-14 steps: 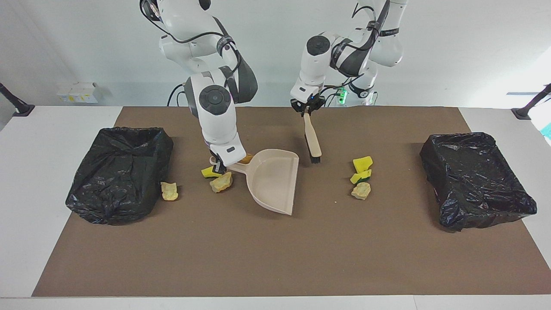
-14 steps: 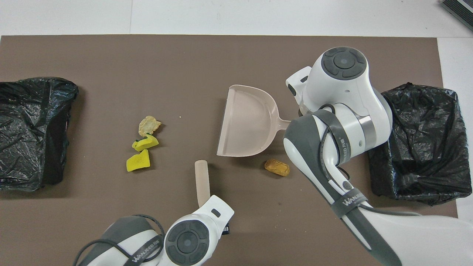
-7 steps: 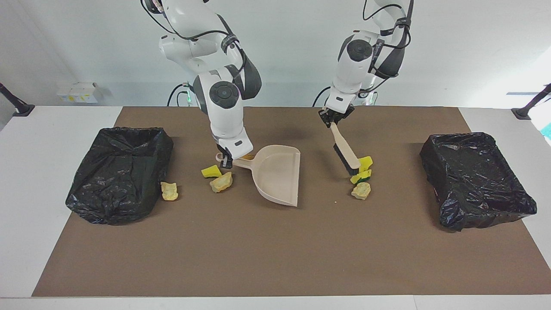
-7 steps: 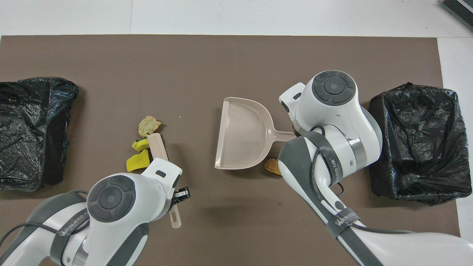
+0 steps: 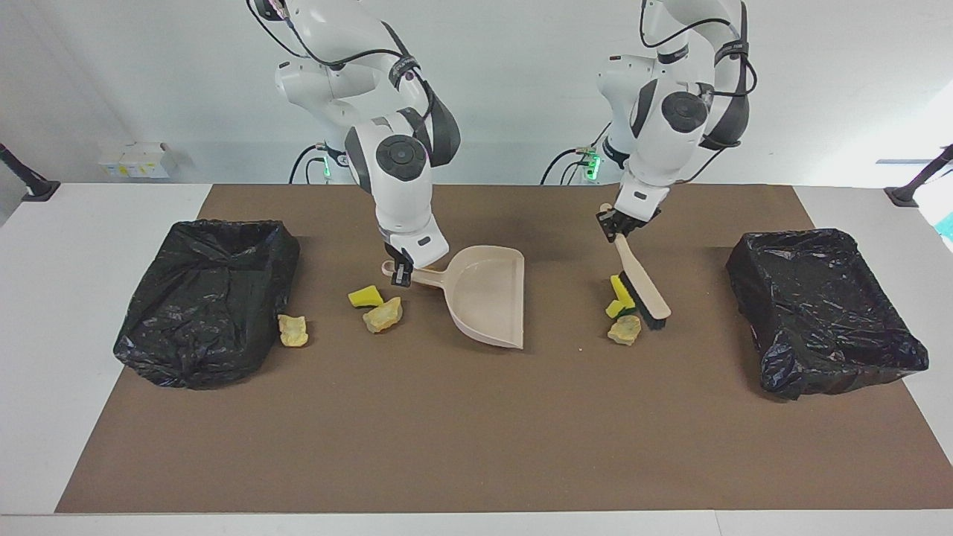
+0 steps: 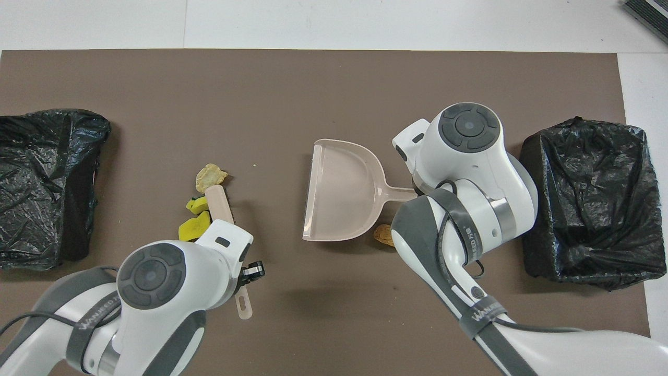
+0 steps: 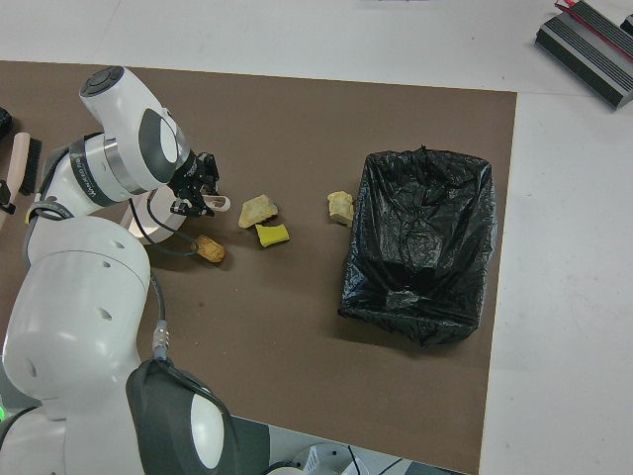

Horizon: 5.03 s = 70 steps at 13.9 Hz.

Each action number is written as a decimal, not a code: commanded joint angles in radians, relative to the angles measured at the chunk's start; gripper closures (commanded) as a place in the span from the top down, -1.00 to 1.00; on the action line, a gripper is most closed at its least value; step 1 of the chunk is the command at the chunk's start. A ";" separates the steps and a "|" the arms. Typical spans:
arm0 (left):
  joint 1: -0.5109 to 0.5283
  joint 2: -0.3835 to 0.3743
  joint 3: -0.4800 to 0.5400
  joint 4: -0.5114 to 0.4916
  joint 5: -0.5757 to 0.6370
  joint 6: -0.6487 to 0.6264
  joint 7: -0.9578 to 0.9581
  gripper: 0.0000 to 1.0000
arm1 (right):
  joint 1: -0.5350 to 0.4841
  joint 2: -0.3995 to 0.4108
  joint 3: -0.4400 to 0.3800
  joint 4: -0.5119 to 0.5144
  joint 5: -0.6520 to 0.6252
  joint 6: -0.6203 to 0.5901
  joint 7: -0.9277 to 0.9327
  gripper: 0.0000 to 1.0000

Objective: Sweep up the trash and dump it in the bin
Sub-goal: 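Grasp the beige brush with the left gripper while the right gripper holds the dustpan, then sweep the yellow sponges and paper into the dustpan with the left gripper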

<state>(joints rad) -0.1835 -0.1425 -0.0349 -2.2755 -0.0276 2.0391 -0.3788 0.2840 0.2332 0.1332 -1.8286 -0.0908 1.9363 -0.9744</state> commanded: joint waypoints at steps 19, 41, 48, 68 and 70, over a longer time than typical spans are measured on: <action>-0.014 0.101 -0.017 -0.122 -0.003 0.156 0.083 -1.00 | 0.015 -0.020 0.003 -0.064 -0.012 0.089 -0.014 -1.00; -0.220 0.159 -0.022 -0.035 -0.158 0.153 0.078 -1.00 | 0.081 0.000 0.002 -0.098 -0.139 0.089 0.019 -1.00; -0.425 0.152 -0.023 -0.016 -0.219 0.158 0.083 -1.00 | 0.080 0.000 0.002 -0.098 -0.139 0.087 0.017 -1.00; -0.462 0.048 -0.002 0.119 -0.284 -0.088 -0.081 -1.00 | 0.080 -0.002 0.002 -0.098 -0.139 0.087 0.019 -1.00; -0.461 0.025 -0.002 0.114 -0.269 -0.155 -0.185 -1.00 | 0.080 -0.002 0.002 -0.098 -0.139 0.087 0.019 -1.00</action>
<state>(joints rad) -0.6541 -0.0823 -0.0317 -2.1589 -0.2991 1.9496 -0.4865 0.3692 0.2441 0.1321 -1.9155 -0.2003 2.0355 -0.9673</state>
